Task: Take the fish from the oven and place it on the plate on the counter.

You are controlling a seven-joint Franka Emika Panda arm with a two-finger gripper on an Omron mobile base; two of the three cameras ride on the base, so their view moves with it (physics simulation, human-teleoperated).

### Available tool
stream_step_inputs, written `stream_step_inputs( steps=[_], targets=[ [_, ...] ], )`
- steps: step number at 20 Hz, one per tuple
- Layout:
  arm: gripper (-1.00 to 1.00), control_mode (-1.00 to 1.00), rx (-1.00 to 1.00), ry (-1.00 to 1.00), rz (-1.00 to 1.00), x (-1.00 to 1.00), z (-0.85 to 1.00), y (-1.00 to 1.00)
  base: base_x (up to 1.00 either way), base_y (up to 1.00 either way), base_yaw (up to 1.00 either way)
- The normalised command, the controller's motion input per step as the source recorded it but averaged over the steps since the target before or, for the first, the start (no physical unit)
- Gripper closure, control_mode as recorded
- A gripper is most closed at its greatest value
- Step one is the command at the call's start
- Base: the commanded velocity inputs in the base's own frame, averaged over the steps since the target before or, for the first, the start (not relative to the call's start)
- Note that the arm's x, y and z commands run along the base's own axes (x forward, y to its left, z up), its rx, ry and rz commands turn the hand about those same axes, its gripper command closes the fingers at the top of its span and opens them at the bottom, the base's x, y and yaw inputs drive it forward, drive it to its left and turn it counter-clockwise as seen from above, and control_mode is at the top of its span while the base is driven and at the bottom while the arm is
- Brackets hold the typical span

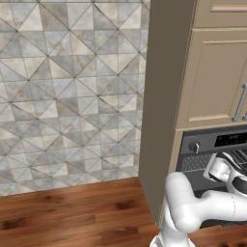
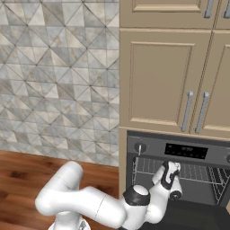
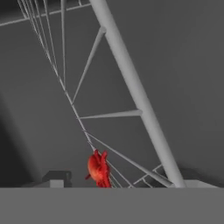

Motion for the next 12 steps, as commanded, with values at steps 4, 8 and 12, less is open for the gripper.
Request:
stream_step_inputs(
  steps=[4,8,12],
  targets=[
    [1.00,-1.00,0.03,-0.01,0.00,0.00,-0.18,0.00,0.00,0.00,0.00],
    [1.00,-1.00,0.00,0.00,0.00,0.00,-0.11,0.00,0.00,0.00,0.00],
    [1.00,-1.00,0.00,0.00,0.01,-0.06,-0.07,0.00,0.00,0.00,0.00]
  ],
)
